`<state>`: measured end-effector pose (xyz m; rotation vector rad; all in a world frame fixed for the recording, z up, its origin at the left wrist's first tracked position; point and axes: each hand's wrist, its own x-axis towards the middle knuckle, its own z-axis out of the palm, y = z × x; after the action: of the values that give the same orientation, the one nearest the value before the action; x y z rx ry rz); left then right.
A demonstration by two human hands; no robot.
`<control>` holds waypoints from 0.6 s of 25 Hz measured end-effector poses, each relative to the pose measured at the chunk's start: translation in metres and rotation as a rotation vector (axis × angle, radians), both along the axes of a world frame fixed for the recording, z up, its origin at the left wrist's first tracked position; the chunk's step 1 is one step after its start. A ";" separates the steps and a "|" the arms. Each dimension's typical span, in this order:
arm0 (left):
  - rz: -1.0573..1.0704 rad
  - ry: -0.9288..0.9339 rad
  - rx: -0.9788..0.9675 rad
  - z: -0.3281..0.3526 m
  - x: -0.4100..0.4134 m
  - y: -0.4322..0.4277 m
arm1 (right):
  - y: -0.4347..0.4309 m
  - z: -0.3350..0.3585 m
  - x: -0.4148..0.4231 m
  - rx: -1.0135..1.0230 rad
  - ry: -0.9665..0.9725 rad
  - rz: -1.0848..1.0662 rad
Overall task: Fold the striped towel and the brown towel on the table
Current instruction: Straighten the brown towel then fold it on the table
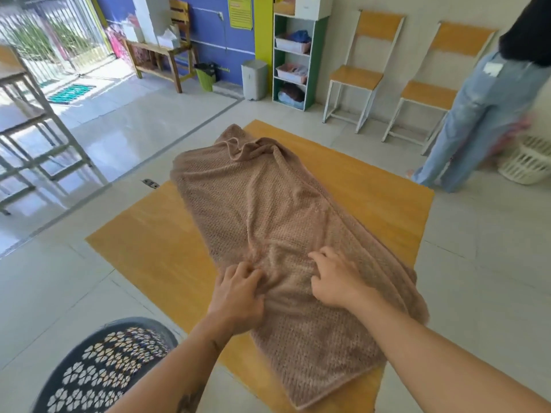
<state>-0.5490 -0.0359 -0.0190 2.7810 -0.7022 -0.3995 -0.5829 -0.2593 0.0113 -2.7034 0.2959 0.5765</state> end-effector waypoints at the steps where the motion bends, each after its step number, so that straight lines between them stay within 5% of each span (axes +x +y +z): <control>1: -0.033 0.053 0.025 -0.001 -0.008 0.008 | 0.015 0.001 -0.018 -0.023 -0.023 -0.029; 8: -0.126 0.112 0.102 0.009 -0.040 0.007 | 0.053 -0.007 -0.098 -0.106 0.196 -0.210; 15: -0.074 0.378 -0.341 0.037 -0.003 0.023 | 0.025 0.013 -0.082 0.050 0.066 -0.422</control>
<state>-0.5517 -0.0125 0.0176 2.2788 -0.7038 -0.7215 -0.6648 -0.2338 0.0240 -2.4689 0.8309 0.5360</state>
